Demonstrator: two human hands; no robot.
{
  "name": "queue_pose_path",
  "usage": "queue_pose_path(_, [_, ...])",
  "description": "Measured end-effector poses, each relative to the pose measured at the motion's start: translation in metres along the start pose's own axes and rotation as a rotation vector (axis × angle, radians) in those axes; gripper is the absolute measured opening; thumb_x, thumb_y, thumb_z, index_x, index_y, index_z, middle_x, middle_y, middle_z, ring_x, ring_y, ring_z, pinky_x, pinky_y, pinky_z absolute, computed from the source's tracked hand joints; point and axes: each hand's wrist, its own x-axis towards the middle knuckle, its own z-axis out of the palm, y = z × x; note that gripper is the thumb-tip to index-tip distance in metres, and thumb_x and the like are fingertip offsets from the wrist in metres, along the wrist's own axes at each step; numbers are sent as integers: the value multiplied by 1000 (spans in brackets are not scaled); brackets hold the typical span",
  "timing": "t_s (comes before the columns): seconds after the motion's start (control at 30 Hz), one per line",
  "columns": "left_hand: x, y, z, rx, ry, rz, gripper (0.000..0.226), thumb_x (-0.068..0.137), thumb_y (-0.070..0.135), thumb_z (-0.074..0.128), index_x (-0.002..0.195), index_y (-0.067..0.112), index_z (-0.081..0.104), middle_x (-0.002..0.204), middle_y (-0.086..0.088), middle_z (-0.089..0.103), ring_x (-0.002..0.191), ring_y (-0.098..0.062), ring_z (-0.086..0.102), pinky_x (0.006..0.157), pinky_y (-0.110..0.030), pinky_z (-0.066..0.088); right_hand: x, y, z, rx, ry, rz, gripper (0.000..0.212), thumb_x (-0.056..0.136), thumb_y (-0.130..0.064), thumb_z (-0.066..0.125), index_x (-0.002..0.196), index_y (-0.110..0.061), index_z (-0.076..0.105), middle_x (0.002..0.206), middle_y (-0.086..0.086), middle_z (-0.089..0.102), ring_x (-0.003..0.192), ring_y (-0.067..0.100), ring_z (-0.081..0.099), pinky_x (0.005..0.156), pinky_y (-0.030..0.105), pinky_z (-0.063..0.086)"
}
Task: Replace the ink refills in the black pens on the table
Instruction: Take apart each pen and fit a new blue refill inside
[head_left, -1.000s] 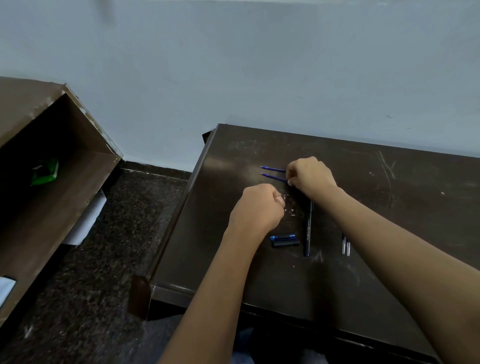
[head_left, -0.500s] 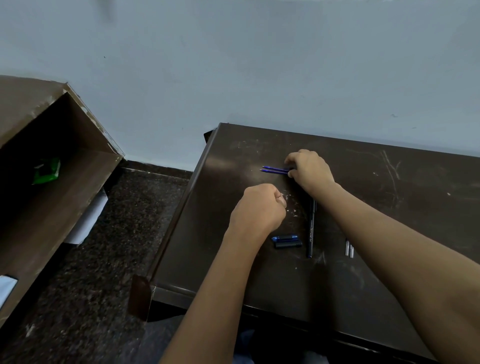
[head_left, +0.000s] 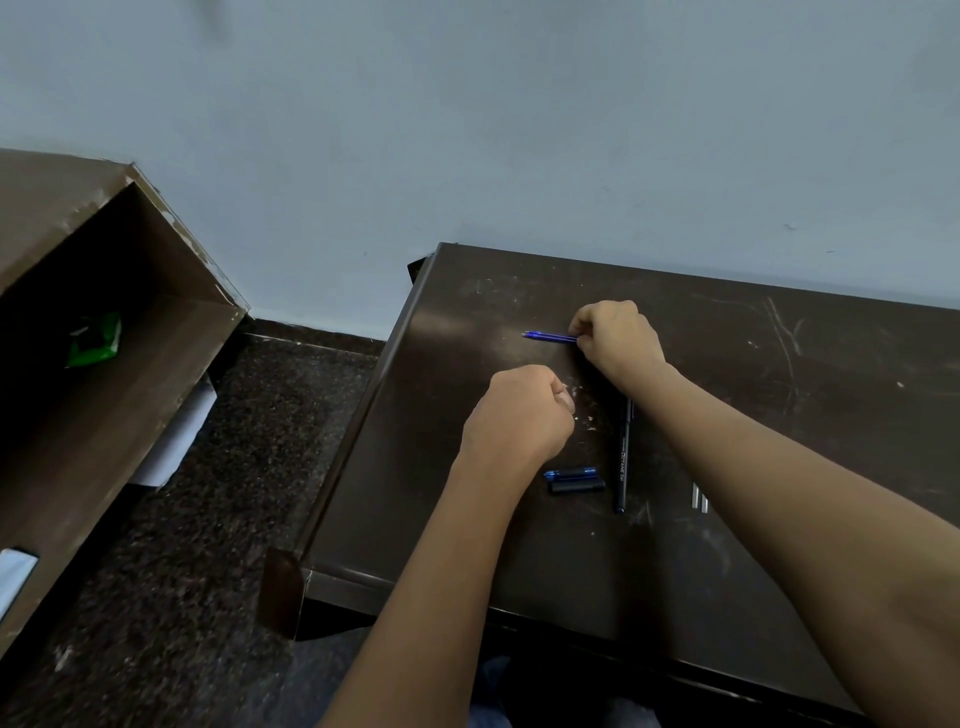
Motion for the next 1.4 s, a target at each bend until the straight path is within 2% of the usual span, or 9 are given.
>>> queue_pose_path(0.33, [1, 0, 0, -7, -14, 1, 26, 94, 11, 50, 118, 7, 59, 116, -15, 64, 106, -28, 63, 97, -41, 49, 1, -2, 2, 17, 10, 11, 34, 87, -1, 46, 105, -17, 71, 114, 17, 63, 105, 37, 59, 86, 45, 52])
queue_pose_path(0.47, [-1, 0, 1, -8, 50, 60, 25, 94, 14, 47, 109, 3, 64, 107, -18, 68, 100, -32, 66, 91, -45, 52, 1, -2, 2, 12, 17, 9, 34, 87, -1, 46, 103, -17, 71, 113, 16, 63, 102, 37, 60, 86, 45, 53])
queue_pose_path(0.6, [2, 1, -1, 13, -22, -11, 28, 95, 13, 49, 120, 7, 57, 118, -14, 63, 108, -28, 62, 99, -40, 48, 2, -3, 2, -2, 16, -5, 32, 87, 0, 48, 103, -16, 71, 113, 14, 65, 101, 35, 60, 83, 42, 52])
queue_pose_path(0.8, [1, 1, -1, 22, -1, 7, 27, 95, 12, 48, 118, 6, 59, 116, -15, 64, 106, -28, 63, 97, -41, 49, 0, -5, -1, -15, 21, -29, 29, 87, 0, 50, 105, -12, 70, 113, 13, 65, 104, 33, 60, 85, 43, 53])
queue_pose_path(0.97, [-1, 0, 0, -1, 40, 5, 25, 94, 12, 48, 116, 7, 59, 113, -13, 64, 100, -26, 65, 94, -40, 51, -16, -5, -8, 122, 95, 1, 28, 87, -6, 53, 110, -13, 68, 113, 11, 66, 106, 30, 60, 90, 46, 51])
queue_pose_path(1.1, [-5, 3, -1, 85, 63, 19, 28, 90, 11, 51, 117, 8, 60, 112, -11, 63, 91, -20, 62, 86, -31, 51, -50, 4, -16, 300, 205, 127, 24, 87, -10, 54, 105, -14, 70, 107, 8, 69, 99, 28, 64, 88, 46, 52])
queue_pose_path(1.2, [-9, 8, -1, 94, 48, 26, 31, 90, 8, 52, 119, 10, 61, 114, -11, 64, 95, -21, 62, 86, -31, 50, -75, 18, -23, 331, 263, 300, 18, 85, -14, 57, 100, -17, 68, 104, 8, 68, 95, 30, 64, 83, 43, 54])
queue_pose_path(1.3, [-12, 12, 0, 41, 49, 20, 32, 90, 1, 49, 118, 9, 61, 113, -11, 65, 101, -22, 63, 91, -35, 51, -95, 38, -31, 297, 258, 470, 20, 83, -23, 64, 101, -13, 65, 107, 12, 66, 97, 35, 63, 82, 42, 53])
queue_pose_path(1.4, [-13, 14, 1, -2, 81, 14, 27, 92, 4, 48, 115, 9, 61, 111, -11, 67, 101, -21, 64, 92, -36, 51, -107, 56, -35, 271, 200, 618, 25, 85, -27, 63, 100, -8, 63, 106, 17, 64, 94, 40, 63, 78, 44, 54])
